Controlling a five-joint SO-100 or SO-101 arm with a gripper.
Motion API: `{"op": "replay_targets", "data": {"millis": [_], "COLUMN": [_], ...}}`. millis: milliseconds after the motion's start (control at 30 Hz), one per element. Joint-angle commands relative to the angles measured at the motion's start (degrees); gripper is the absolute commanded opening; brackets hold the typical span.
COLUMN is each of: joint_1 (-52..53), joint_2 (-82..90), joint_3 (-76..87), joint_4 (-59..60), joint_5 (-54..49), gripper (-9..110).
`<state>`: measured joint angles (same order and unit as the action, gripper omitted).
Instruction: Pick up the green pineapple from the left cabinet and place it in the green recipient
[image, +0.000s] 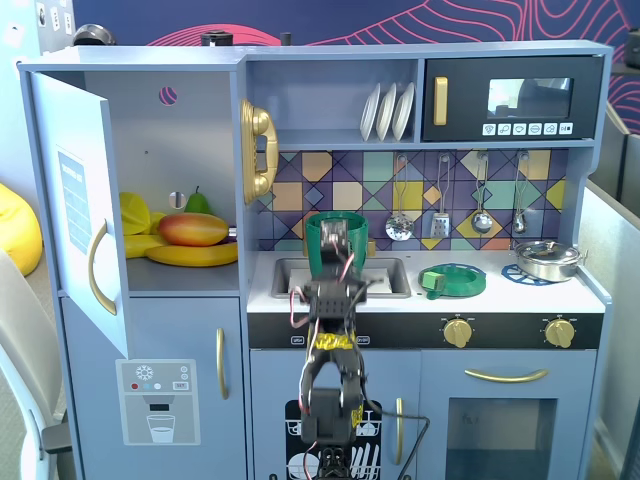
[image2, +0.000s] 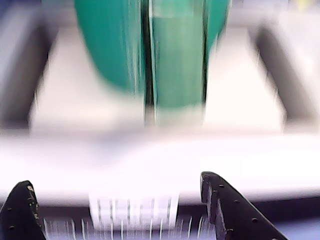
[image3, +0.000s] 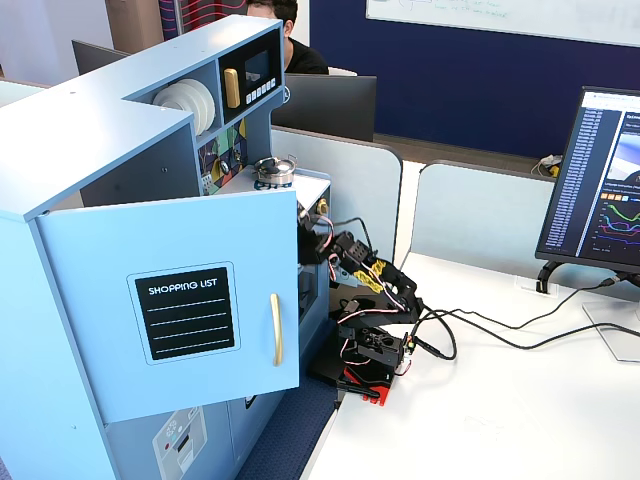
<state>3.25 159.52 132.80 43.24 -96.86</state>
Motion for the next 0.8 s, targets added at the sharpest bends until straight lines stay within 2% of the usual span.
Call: {"op": "replay_targets", "data": {"millis": [0, 267, 533, 633, 767], "joint_1": [0.2, -1.4, -1.1, -1.5, -1.8], "joint_2": [8.0, 16.3, 22.6, 22.6, 22.6], "joint_3": [11.6, 31.0, 38.8, 38.8, 38.8], "joint_4": [0.2, 3.4, 18.9, 24.1, 31.0], "joint_5": [1.3, 6.7, 13.1, 15.6, 17.2], "gripper": [36, 36, 31, 23, 0]}}
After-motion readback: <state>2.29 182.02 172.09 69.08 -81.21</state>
